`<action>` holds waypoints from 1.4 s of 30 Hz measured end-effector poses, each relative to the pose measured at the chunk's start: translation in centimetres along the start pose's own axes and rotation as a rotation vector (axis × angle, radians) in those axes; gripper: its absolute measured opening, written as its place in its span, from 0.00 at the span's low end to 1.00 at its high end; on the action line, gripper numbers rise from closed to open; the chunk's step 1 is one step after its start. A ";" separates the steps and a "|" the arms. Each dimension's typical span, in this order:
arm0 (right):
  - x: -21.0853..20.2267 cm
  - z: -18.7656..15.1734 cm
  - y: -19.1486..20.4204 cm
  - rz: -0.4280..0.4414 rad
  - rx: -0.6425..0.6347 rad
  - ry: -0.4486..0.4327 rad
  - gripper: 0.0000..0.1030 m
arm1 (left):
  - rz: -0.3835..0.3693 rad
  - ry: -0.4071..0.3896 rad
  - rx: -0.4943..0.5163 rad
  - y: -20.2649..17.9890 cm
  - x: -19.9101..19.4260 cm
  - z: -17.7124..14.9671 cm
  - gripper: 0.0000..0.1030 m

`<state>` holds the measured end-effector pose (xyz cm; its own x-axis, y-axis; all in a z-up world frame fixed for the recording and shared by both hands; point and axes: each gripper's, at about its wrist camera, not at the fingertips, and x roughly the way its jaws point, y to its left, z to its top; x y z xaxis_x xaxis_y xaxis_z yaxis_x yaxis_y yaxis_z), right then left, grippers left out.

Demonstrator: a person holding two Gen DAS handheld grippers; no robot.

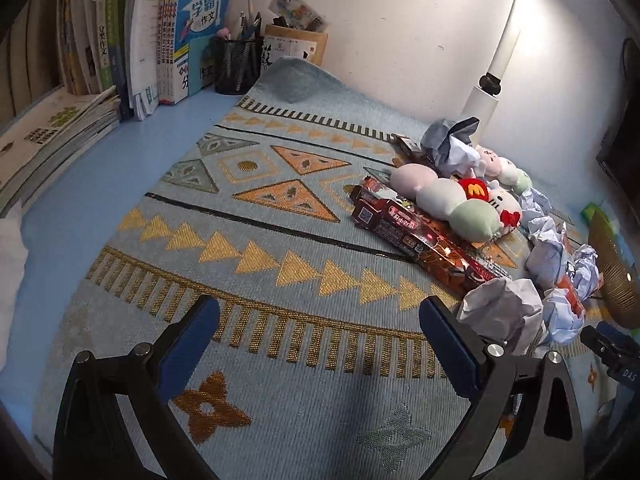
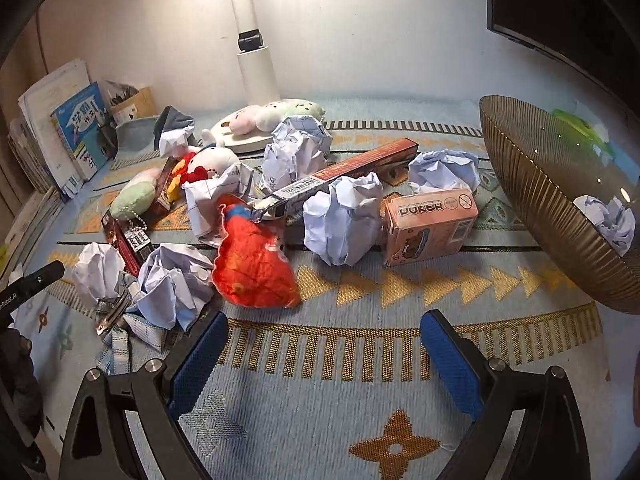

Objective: Organize objects
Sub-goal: 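Return both grippers to the desk and grasp the orange snack stick with the left gripper, then carry the snack stick with the left gripper while the right gripper carries a paper ball to the bowl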

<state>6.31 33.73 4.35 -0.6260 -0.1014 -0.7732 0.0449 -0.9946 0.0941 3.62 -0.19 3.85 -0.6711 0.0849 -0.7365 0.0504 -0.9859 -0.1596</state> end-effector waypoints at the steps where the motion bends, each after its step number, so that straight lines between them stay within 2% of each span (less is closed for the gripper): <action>1: 0.0 0.0 -0.4 0.009 0.014 0.002 0.94 | 0.004 -0.001 0.014 -0.4 0.1 0.2 0.97; 3: 0.0 0.2 -0.8 0.018 0.047 -0.003 0.94 | -0.022 -0.004 0.015 -1.1 0.4 1.0 0.97; 8: -0.5 0.2 -1.3 0.009 0.082 -0.030 0.94 | -0.056 0.067 -0.017 -3.4 3.1 3.3 0.96; 12: -0.4 0.3 -0.8 0.010 0.059 -0.024 0.94 | -0.007 0.104 -0.025 -5.9 5.3 3.4 0.95; 14: -0.3 0.3 -0.7 0.010 0.055 -0.019 0.94 | 0.027 0.071 -0.001 -6.8 5.5 3.3 0.92; 15: -0.3 0.3 -0.7 0.013 0.055 -0.020 0.94 | 0.032 0.064 0.015 -7.2 5.4 3.4 0.87; 16: -0.3 0.2 -0.7 0.016 0.057 -0.022 0.94 | 0.016 0.065 0.020 -7.4 5.5 3.5 0.76; 17: -0.4 0.2 -0.8 0.017 0.061 -0.024 0.94 | -0.016 0.060 0.012 -7.2 5.5 3.6 0.61; 18: -0.5 0.1 -0.7 0.017 0.063 -0.026 0.94 | -0.029 0.057 0.007 -6.9 5.4 3.7 0.53; 20: -0.5 0.1 -0.7 0.021 0.065 -0.028 0.94 | -0.041 0.075 0.000 -5.6 5.5 4.2 0.44; 22: -0.5 0.1 -0.7 0.025 0.062 -0.024 0.94 | -0.063 0.086 0.004 -4.1 5.5 4.4 0.41; 27: -0.7 0.0 -0.5 0.024 0.057 -0.035 0.94 | 0.047 0.085 0.068 -0.2 5.0 5.5 0.40; 31: -0.8 0.1 -0.5 0.021 0.061 -0.040 0.94 | -0.037 0.128 0.067 1.3 4.5 5.6 0.41; 35: -1.0 0.0 -0.4 0.017 0.059 -0.046 0.94 | -0.056 0.159 0.036 0.1 3.4 3.8 0.56; 36: -1.0 0.0 -0.4 0.018 0.058 -0.047 0.94 | -0.064 0.158 0.022 -0.3 3.2 3.3 0.62; 37: -1.0 0.0 -0.4 0.019 0.057 -0.047 0.94 | -0.050 0.144 0.020 -0.9 3.0 2.9 0.74; 39: -1.0 0.0 -0.4 0.018 0.057 -0.046 0.94 | 0.014 0.131 0.047 -2.3 3.2 2.5 0.73; 40: -1.0 0.0 -0.4 0.019 0.056 -0.046 0.94 | 0.049 0.118 0.077 -2.9 3.5 2.5 0.62; 41: -1.1 0.0 -0.4 0.019 0.056 -0.048 0.94 | 0.078 0.100 0.111 -3.5 3.7 2.5 0.43; 42: -1.1 0.0 -0.4 0.021 0.054 -0.052 0.94 | 0.086 0.098 0.138 -3.7 3.8 2.7 0.40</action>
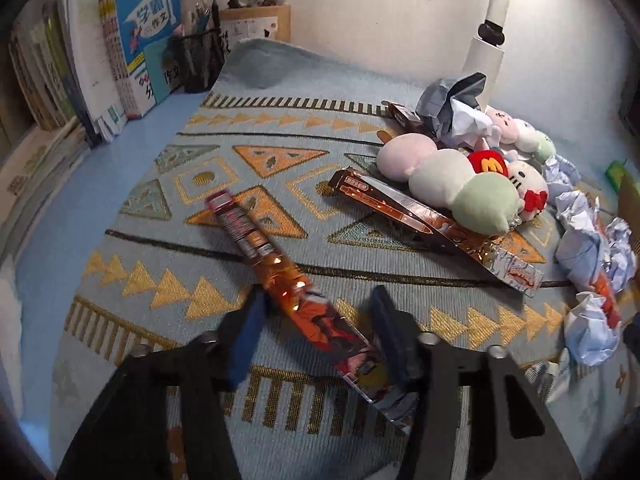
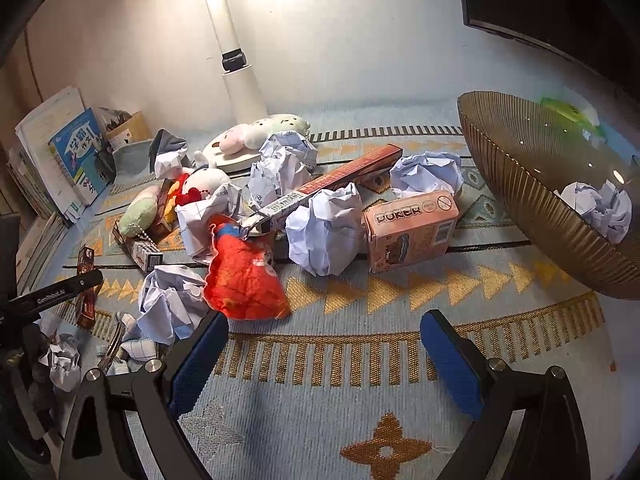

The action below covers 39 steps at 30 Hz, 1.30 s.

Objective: Organize objects
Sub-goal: 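Carry the snack stick with the left gripper while the right gripper carries a paper ball to the bowl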

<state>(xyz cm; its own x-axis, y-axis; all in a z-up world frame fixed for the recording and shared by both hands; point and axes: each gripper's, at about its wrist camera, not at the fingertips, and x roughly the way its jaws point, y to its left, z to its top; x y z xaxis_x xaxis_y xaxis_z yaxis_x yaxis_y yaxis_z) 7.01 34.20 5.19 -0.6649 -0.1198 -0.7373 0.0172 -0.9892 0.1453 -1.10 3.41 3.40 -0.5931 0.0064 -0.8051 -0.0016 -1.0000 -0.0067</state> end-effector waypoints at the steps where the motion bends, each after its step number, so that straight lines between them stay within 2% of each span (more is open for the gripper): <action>1: -0.1 0.0 0.0 0.009 -0.004 0.000 0.94 | -0.027 0.008 0.013 0.0 0.0 0.3 0.28; 2: -0.2 0.0 0.0 0.015 -0.008 -0.005 0.94 | -0.065 0.012 0.016 0.2 0.1 0.7 0.18; 3: -0.4 -0.1 0.1 0.023 -0.014 -0.013 0.94 | -0.099 0.020 0.013 0.6 0.2 0.9 0.16; 7: -1.8 -0.5 1.1 0.030 -0.062 -0.070 0.94 | -0.278 -0.014 -0.071 3.4 -0.2 1.2 0.14; 9: -2.4 -0.8 2.0 0.042 -0.081 -0.066 0.94 | -0.318 -0.024 -0.119 5.0 -0.6 0.9 0.14; 10: -2.6 -1.0 2.6 0.089 -0.065 -0.040 0.94 | -0.310 -0.019 -0.125 5.7 -0.6 0.6 0.14; 12: -3.3 -1.4 4.4 0.261 -0.016 -0.003 0.94 | -0.291 -0.024 -0.110 6.7 -0.9 0.0 0.14; 14: -3.9 -1.9 8.1 0.347 -0.061 0.006 0.94 | -0.273 -0.027 -0.110 7.3 -1.0 -0.8 0.14; 17: -2.9 -2.9 14.8 0.384 -0.198 0.082 0.94 | -0.253 -0.031 -0.128 8.1 -0.7 -1.3 0.14; 19: -1.9 -3.9 18.3 0.415 -0.265 0.126 0.94 | -0.237 -0.079 -0.124 8.1 -1.5 -1.4 0.14; 22: 0.0 -4.8 22.0 0.327 -0.361 0.149 0.92 | -0.202 -0.106 -0.107 7.8 -1.8 -1.4 0.14; 24: 1.1 -4.9 22.9 0.321 -0.376 0.165 0.81 | -0.195 -0.093 -0.094 7.6 -1.6 -1.4 0.14; 26: 2.1 -4.8 23.0 0.322 -0.375 0.193 0.53 | -0.197 -0.069 -0.084 7.5 -1.2 -1.4 0.14; 30: 0.9 -4.8 21.6 0.352 -0.366 0.137 0.50 | -0.172 -0.052 -0.062 7.1 -0.9 -1.5 0.14; 33: -1.1 -4.5 18.9 0.357 -0.324 0.079 0.50 | -0.159 -0.053 -0.044 6.8 -0.9 -1.6 0.17; 35: -2.4 -4.1 16.1 0.326 -0.279 0.044 0.50 | -0.176 -0.052 -0.014 6.3 -0.9 -1.6 0.32; 39: -4.4 -3.4 8.9 0.214 -0.158 -0.014 0.50 | -0.089 -0.049 0.073 4.5 -0.9 -1.7 0.32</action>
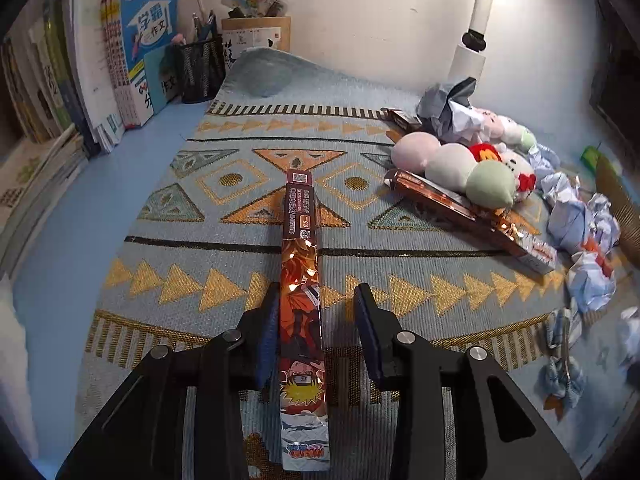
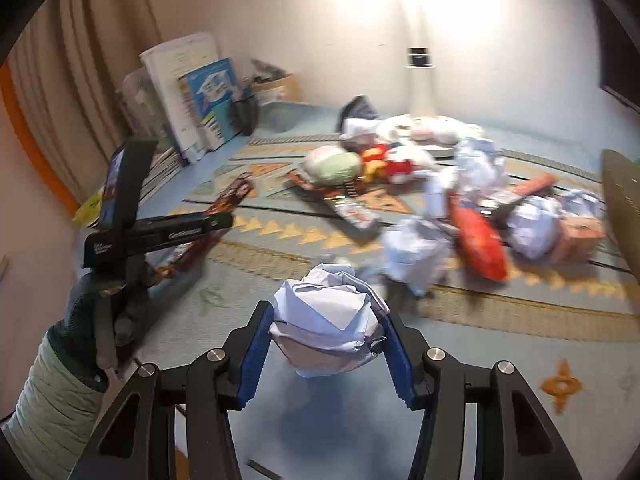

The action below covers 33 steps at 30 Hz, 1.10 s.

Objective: Organize objects
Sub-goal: 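Carry the snack stick with the left gripper while the right gripper carries a paper ball to the bowl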

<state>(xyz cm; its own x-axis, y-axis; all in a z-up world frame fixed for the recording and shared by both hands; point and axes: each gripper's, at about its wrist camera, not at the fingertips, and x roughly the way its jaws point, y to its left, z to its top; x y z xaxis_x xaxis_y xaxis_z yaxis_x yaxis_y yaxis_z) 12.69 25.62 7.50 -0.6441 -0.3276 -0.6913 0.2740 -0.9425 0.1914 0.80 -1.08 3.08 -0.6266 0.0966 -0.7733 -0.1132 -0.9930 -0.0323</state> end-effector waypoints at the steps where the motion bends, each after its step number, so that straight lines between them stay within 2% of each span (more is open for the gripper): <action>1: -0.8 -0.2 -1.7 -0.022 0.038 -0.012 0.50 | -0.003 -0.001 0.010 -0.2 0.0 0.0 0.27; 2: -1.8 -0.4 -3.6 -0.044 0.078 -0.023 0.50 | -0.009 -0.003 0.013 -0.2 -0.1 0.0 0.14; 6: -5.9 -1.1 -10.2 -0.126 0.215 -0.084 0.50 | 0.018 -0.027 0.015 -0.6 -1.0 0.0 0.14; 10: -11.8 -0.6 -16.2 -0.180 0.327 -0.201 0.50 | -0.063 -0.083 0.001 -3.6 -4.3 1.7 0.14; 13: -15.0 1.2 -20.0 -0.234 0.368 -0.274 0.51 | -0.174 -0.122 0.016 -8.3 -6.5 4.9 0.14; 17: -16.1 4.3 -23.8 -0.329 0.390 -0.273 0.51 | -0.353 -0.139 0.075 -18.2 -7.8 8.8 0.14; 19: -16.6 4.8 -25.8 -0.361 0.409 -0.267 0.51 | -0.469 -0.119 0.106 -23.8 -7.7 9.9 0.14; 21: -16.0 5.4 -27.1 -0.407 0.407 -0.259 0.51 | -0.622 -0.061 0.076 -28.6 -6.8 10.4 0.14; 22: -15.6 5.6 -27.5 -0.442 0.392 -0.249 0.51 | -0.650 -0.049 0.074 -31.0 -6.2 10.6 0.14; 23: -15.3 5.7 -27.8 -0.461 0.383 -0.237 0.51 | -0.652 -0.050 0.093 -33.3 -5.8 10.6 0.14; 25: -14.8 5.8 -28.8 -0.440 0.382 -0.223 0.52 | -0.677 -0.044 0.131 -37.2 -4.8 10.9 0.14; 27: -14.4 5.9 -29.8 -0.428 0.382 -0.185 0.73 | -0.671 -0.010 0.157 -40.3 -3.3 11.1 0.17; 28: -14.4 5.9 -30.0 -0.439 0.379 -0.179 0.85 | -0.643 0.009 0.170 -41.3 -2.7 11.1 0.27; 30: -15.0 5.6 -30.0 -0.463 0.355 -0.190 0.86 | -0.627 0.026 0.201 -42.1 -2.4 10.9 0.29; 33: -16.1 5.0 -29.0 -0.464 0.325 -0.206 0.86 | -0.636 -0.005 0.178 -39.5 -3.7 10.3 0.29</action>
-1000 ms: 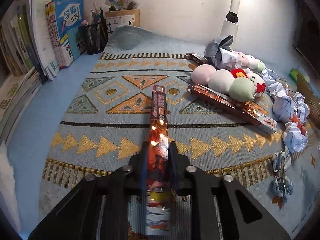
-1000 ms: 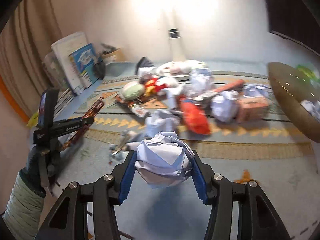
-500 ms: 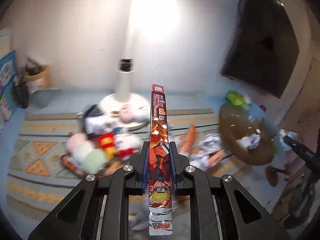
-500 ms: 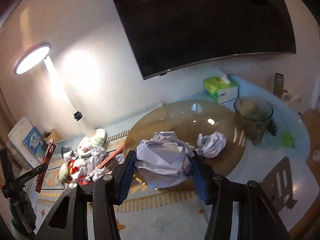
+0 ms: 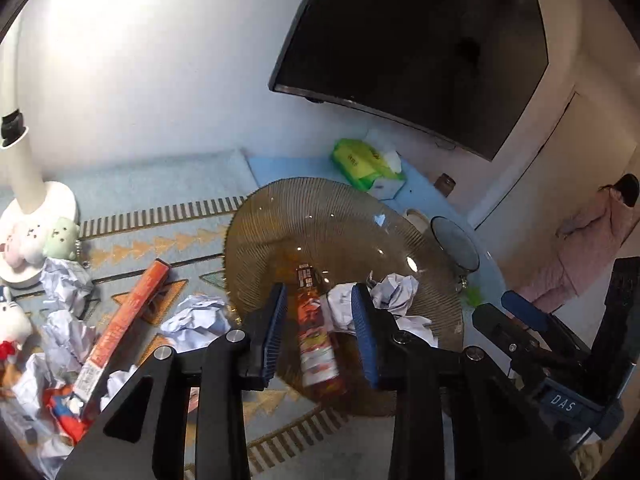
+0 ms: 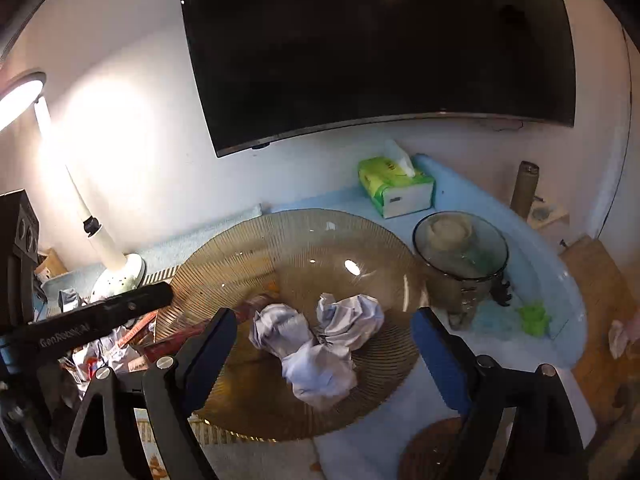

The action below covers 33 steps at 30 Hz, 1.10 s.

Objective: Organize objects
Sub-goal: 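Carry the snack stick with the left gripper while the right gripper carries a paper ball to the bowl, then return both grippers to the desk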

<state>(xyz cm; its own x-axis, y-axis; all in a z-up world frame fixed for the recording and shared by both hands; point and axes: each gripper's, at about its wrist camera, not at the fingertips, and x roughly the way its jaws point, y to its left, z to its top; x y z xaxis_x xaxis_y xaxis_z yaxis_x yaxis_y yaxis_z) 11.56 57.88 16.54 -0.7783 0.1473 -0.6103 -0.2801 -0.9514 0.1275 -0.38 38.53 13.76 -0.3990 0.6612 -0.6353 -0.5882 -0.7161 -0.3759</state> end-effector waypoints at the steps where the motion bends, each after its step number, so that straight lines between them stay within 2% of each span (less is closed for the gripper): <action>1: -0.4 -0.2 0.3 0.008 -0.006 0.000 0.86 | 0.012 -0.017 -0.002 0.6 -1.3 -0.4 0.29; 4: -1.7 -1.1 2.5 0.075 -0.033 -0.007 0.86 | 0.054 -0.070 -0.027 3.7 -5.7 -1.7 0.33; 6: -2.4 -2.0 4.9 0.121 -0.064 0.001 0.88 | 0.101 -0.104 -0.055 6.2 -9.2 -3.0 0.41; 7: -2.6 -2.5 6.1 0.147 -0.078 0.007 0.91 | 0.131 -0.123 -0.073 7.6 -10.9 -3.8 0.56; 8: -2.7 -3.1 7.3 0.170 -0.088 0.013 0.92 | 0.167 -0.151 -0.096 9.2 -12.6 -4.6 0.78; 10: -2.5 -4.3 9.8 0.218 -0.111 0.034 0.93 | 0.246 -0.226 -0.145 12.6 -16.2 -6.8 0.94; 12: -1.6 -5.7 12.1 0.244 -0.131 0.061 0.93 | 0.341 -0.255 -0.201 16.0 -19.0 -9.1 0.94; 16: 1.3 -8.4 15.1 0.265 -0.128 0.094 0.93 | 0.606 -0.229 -0.256 22.7 -21.3 -13.4 0.93; 19: 3.4 -9.8 16.2 0.253 -0.112 0.118 0.93 | 0.679 -0.172 -0.282 26.4 -20.7 -16.1 0.93; 21: 4.6 -10.7 16.5 0.248 -0.105 0.135 0.93 | 0.720 -0.157 -0.276 27.3 -20.1 -17.4 0.93; 23: 5.6 -11.0 16.7 0.208 -0.111 0.165 0.93 | 0.698 -0.117 -0.304 28.1 -19.6 -18.0 0.92; 25: 5.6 -11.0 16.8 0.206 -0.118 0.154 0.93 | 0.708 -0.130 -0.276 27.5 -19.6 -18.0 0.93; 28: 6.3 -11.1 17.1 0.200 -0.130 0.184 0.93 | 0.688 -0.112 -0.235 26.7 -19.1 -17.9 0.94; 31: 6.2 -11.1 17.2 0.214 -0.139 0.187 0.93 | 0.663 -0.112 -0.248 27.0 -19.2 -18.0 0.94; 33: 5.5 -11.2 17.5 0.259 -0.161 0.168 0.93 | 0.639 -0.107 -0.244 26.9 -19.2 -18.0 0.93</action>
<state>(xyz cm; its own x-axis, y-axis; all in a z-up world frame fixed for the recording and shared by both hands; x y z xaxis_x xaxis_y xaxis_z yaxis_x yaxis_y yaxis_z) 8.70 39.04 6.67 -0.7048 -0.1388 -0.6957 0.0175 -0.9838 0.1785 4.10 2.54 3.66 -0.6891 0.1026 -0.7174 -0.0448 -0.9941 -0.0991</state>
